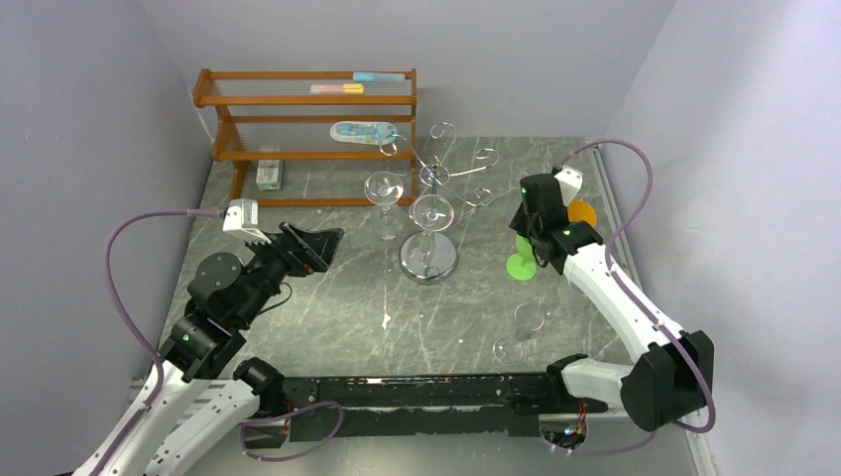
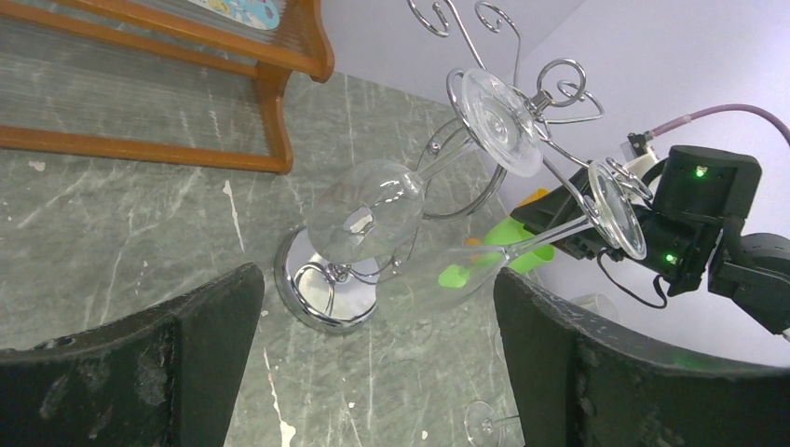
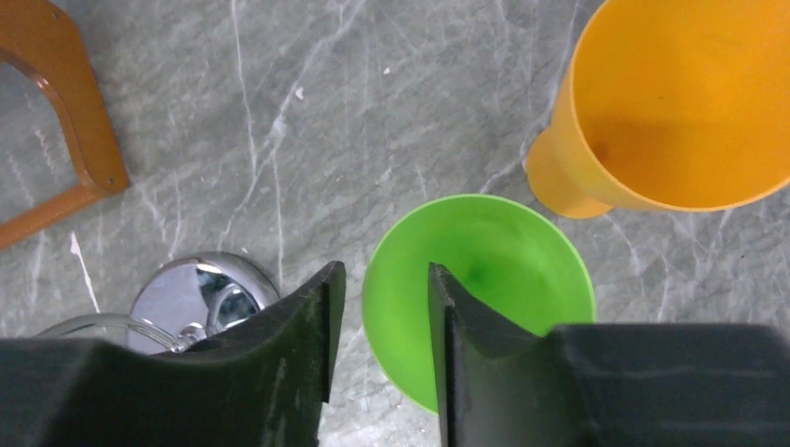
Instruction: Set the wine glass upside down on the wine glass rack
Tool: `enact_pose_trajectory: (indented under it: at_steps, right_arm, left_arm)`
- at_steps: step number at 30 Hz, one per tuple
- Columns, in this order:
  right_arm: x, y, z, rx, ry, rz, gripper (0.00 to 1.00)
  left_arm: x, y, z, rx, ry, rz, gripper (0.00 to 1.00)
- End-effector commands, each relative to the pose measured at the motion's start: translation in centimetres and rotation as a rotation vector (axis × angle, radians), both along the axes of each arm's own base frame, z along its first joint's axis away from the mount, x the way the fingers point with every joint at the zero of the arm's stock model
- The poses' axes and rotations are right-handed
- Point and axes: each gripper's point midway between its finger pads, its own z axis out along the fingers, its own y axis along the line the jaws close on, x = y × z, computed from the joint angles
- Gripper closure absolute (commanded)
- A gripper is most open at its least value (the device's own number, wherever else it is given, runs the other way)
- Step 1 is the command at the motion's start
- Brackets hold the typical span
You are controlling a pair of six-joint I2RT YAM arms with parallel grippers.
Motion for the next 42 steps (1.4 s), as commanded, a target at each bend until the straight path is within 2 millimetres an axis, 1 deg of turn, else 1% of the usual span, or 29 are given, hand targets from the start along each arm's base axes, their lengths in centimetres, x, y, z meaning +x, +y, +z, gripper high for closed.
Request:
enact_pose_trajectory:
  at_steps: [1,3,5,7,9,12,17,22,25,26,29,31,32,34,38,40,42]
  right_arm:
    - [-0.1,0.5,-1.1,-0.014,0.068,0.075,0.64]
    - [-0.1,0.7,-1.7,-0.019,0.090,0.088,0.73]
    - [0.1,0.7,-1.8,-0.025,0.096,0.090,0.80]
    - [0.3,0.6,-1.6,-0.033,0.100,0.086,0.90]
    - [0.3,0.5,-0.9,-0.043,0.110,0.077,1.00]
    - [0.5,0.2,1.1,-0.049,0.071,0.071,1.00]
    - [0.6,1.0,6.6,0.015,-0.064,0.103,1.00]
    - [0.3,-0.6,11.8,0.013,-0.219,0.033,1.00]
    - [0.0,-1.9,15.0,0.014,-0.332,-0.030,1.00]
    - [-0.2,-2.5,16.1,0.015,-0.373,-0.056,1.00]
    - [-1.2,-3.2,20.4,0.067,-0.531,-0.089,1.00]
    - [-2.0,-3.2,23.2,0.114,-0.643,-0.082,1.00]
    - [-2.5,-3.3,24.8,0.138,-0.705,-0.076,1.00]
    - [-3.7,-3.2,27.5,0.185,-0.812,-0.054,1.00]
    - [-6.2,-2.4,31.7,0.271,-0.996,0.038,1.00]
    - [-7.6,-1.4,33.6,0.307,-1.080,0.124,1.00]
    - [-9.0,-0.3,35.0,0.340,-1.149,0.207,1.00]
  left_arm:
    - [-0.1,0.3,0.6,0.001,-0.024,0.011,0.03]
    - [-0.1,0.2,0.8,-0.004,-0.028,0.005,0.03]
    - [-0.2,0.2,1.1,-0.001,-0.032,-0.001,0.03]
    - [-0.3,0.1,1.5,0.005,-0.039,-0.009,0.03]
    - [-0.4,0.1,2.0,0.014,-0.046,-0.014,0.03]
    - [-0.6,0.1,2.9,0.019,-0.069,-0.024,0.03]
    - [-1.0,0.2,5.0,0.026,-0.114,-0.036,0.03]
    - [-1.4,1.4,6.1,0.074,-0.099,0.000,0.03]
    - [-2.2,1.4,7.6,0.057,-0.129,-0.023,0.03]
    - [-2.5,0.8,8.5,0.042,-0.161,-0.058,0.03]
    - [-3.5,-1.1,10.5,0.004,-0.216,-0.172,0.03]
    - [-4.0,-2.5,11.6,-0.021,-0.230,-0.256,0.03]
    - [-3.9,-3.1,11.9,-0.030,-0.226,-0.282,0.03]
    - [-4.0,-3.8,12.7,-0.054,-0.223,-0.314,0.03]
    - [-3.9,-4.8,14.5,-0.122,-0.219,-0.349,0.03]
    - [-3.9,-5.5,15.6,-0.170,-0.230,-0.381,0.03]
    - [-3.7,-6.2,16.6,-0.223,-0.227,-0.414,0.03]
